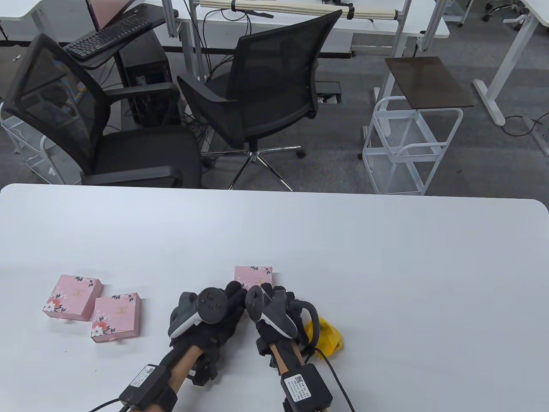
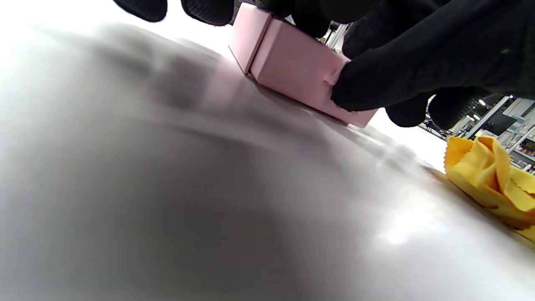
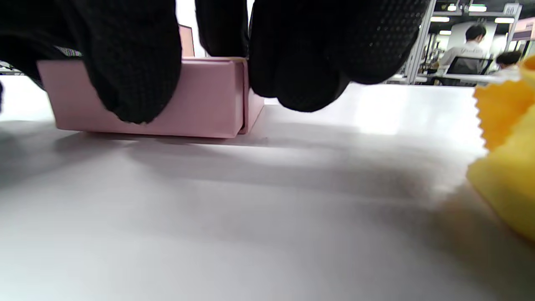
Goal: Dust necklace
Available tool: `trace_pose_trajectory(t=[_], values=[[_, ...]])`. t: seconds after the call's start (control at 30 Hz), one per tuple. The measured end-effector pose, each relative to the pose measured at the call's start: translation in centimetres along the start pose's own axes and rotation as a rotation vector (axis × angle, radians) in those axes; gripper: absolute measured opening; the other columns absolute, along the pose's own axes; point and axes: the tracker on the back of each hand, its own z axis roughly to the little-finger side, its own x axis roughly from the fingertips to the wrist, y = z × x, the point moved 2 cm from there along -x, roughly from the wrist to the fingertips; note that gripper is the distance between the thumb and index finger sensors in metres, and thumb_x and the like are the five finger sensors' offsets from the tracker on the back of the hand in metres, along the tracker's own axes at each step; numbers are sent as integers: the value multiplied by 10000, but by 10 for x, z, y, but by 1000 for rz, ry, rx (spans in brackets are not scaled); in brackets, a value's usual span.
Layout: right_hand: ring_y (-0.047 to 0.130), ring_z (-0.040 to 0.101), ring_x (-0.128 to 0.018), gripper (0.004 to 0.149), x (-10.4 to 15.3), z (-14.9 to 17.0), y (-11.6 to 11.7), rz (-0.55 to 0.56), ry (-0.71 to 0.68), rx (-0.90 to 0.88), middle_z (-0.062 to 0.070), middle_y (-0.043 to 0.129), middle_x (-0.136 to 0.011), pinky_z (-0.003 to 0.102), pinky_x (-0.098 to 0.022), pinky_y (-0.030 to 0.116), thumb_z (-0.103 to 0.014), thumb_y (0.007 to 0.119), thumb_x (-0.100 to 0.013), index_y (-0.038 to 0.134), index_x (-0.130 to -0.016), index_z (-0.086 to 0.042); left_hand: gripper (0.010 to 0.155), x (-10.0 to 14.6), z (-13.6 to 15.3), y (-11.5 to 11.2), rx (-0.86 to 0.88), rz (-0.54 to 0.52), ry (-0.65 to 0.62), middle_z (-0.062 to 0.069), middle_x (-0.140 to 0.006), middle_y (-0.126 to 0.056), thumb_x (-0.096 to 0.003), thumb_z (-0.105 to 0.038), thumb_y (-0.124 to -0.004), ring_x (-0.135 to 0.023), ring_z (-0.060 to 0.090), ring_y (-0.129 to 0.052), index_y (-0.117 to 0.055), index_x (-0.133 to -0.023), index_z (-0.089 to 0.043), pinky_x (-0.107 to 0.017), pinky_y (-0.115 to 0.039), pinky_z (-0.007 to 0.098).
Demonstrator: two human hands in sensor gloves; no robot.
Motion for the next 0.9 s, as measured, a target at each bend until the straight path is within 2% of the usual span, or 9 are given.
trace_pose_trajectory(t=[0.2,0.33,0.4,0.47,0.6,0.63,0.7,0.77,0.9], values=[[930,393,-623,487,-9,6,-2,52,54,-59,188,876,-849,508,-527,785,-393,925,-507,729,-914,-212,538,1,-2,-1,-7,5,0,-84,-1276,-299,-643,-418,-553,-1133,345,-391,-447,-1165,-342,-776,-466,640],[935,392,-623,475,-7,5,-4,50,41,-34,189,880,-858,510,-527,787,-393,916,-524,735,-921,-204,540,1,-1,0,11,19,-4,-85,-1278,-297,-645,-419,-553,-1132,355,-371,-446,-1169,-346,-780,-450,639],[919,407,-669,466,-5,5,-8,18,34,-22,192,862,-899,520,-545,775,-394,883,-557,731,-953,-201,544,2,0,1,26,15,-11,-71,-1276,-309,-643,-422,-556,-1132,356,-359,-454,-1170,-338,-782,-441,637],[879,435,-729,517,-5,5,-16,-11,28,-7,225,790,-981,533,-573,751,-449,831,-581,707,-1013,-195,565,7,-1,8,41,-8,-24,-41,-1270,-265,-642,-425,-553,-1125,369,-371,-381,-1174,-337,-781,-458,626],[810,483,-798,630,-9,-1,-32,54,33,-64,282,681,-1062,554,-607,712,-519,695,-630,561,-1135,-166,576,33,2,32,148,-110,-24,-9,-1270,-261,-642,-426,-558,-1113,392,-383,-373,-1177,-318,-780,-471,614],[753,526,-842,676,-11,-4,-30,29,36,-93,319,609,-1099,585,-630,676,-535,671,-636,503,-1162,-144,578,38,4,36,155,-122,-21,-1,-1271,-264,-643,-429,-558,-1114,391,-381,-372,-1178,-314,-780,-471,614],[605,639,-905,789,-17,-15,-18,-100,47,-172,398,428,-1152,661,-672,584,-578,615,-640,352,-1202,-91,581,56,12,48,173,-180,-6,7,-1272,-272,-643,-432,-558,-1111,390,-385,-378,-1180,-301,-780,-476,609],[458,733,-920,907,-20,-24,-7,-186,68,-189,469,245,-1158,721,-693,493,-633,577,-630,209,-1207,-38,580,70,18,55,214,-235,-3,15,-1273,-284,-644,-436,-560,-1109,391,-393,-389,-1181,-297,-777,-483,608],[406,789,-903,1004,-26,-39,10,-293,92,-116,534,177,-1112,759,-690,458,-685,553,-614,125,-1183,24,584,90,28,58,306,-336,-32,30,-1274,-303,-646,-444,-572,-1101,404,-406,-412,-1184,-284,-770,-493,612]])
